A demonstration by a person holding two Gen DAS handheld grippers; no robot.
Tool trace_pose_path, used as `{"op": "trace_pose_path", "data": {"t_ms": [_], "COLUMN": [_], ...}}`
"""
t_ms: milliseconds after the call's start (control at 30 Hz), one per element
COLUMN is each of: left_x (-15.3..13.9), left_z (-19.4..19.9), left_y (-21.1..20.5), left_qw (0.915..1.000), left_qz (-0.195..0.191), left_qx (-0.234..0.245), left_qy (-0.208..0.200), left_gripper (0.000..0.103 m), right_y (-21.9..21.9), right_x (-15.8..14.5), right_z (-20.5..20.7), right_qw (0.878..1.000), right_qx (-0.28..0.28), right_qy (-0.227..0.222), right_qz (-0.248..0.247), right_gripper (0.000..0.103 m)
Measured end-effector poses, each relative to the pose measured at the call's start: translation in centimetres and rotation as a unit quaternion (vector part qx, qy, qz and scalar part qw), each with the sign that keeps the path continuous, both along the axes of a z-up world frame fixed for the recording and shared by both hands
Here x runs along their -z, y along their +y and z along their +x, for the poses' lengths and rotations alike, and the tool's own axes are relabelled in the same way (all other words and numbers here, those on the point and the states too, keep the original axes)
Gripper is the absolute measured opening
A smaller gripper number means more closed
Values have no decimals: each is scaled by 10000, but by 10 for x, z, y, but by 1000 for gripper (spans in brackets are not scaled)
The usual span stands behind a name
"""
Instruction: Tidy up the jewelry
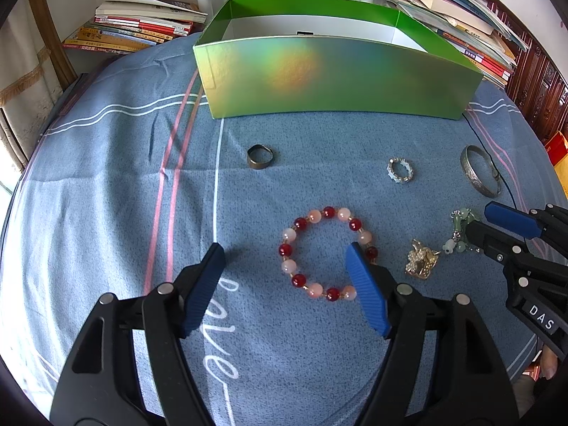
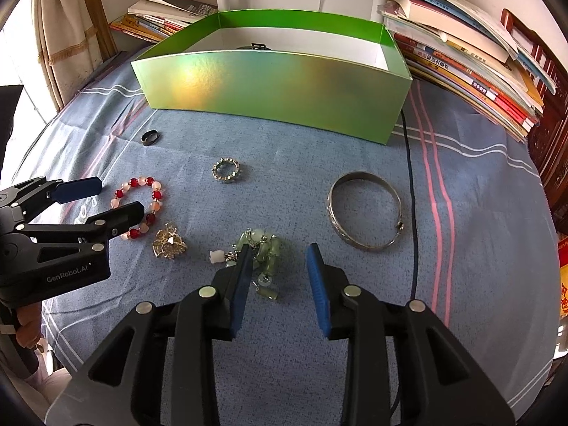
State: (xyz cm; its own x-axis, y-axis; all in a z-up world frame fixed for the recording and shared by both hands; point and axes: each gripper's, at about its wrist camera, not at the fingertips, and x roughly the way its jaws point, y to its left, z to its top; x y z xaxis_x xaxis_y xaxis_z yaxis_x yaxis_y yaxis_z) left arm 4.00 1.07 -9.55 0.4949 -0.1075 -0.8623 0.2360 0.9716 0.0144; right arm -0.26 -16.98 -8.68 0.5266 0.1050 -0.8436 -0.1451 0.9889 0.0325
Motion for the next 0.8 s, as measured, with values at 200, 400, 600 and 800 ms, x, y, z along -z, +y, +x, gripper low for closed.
{"op": "trace_pose_path", "data": {"t_ms": [200,400,600,800], "left_x": [-2,-5,-13,-31], "left_z": [-2,-2,-5,-11], "left_y": [-1,2,2,1], "left_qw": [10000,9998,9996,9988], "left_qz": [-53,-171,-206,-176], "left_qx": [60,40,65,65], "left_qy": [-44,-54,-161,-454], "left_gripper": [57,8,8,8], "right_y": [-4,3,-1,-7], "right_x": [1,0,-6,-21], "right_z": [-2,-3,-5,-8], "right_qw": [9998,9996,9994,9988], "right_qx": [-15,-126,-115,-51], "right_qy": [23,-3,-76,-317], "right_qz": [213,234,307,377], "right_gripper": [26,12,6,6]}}
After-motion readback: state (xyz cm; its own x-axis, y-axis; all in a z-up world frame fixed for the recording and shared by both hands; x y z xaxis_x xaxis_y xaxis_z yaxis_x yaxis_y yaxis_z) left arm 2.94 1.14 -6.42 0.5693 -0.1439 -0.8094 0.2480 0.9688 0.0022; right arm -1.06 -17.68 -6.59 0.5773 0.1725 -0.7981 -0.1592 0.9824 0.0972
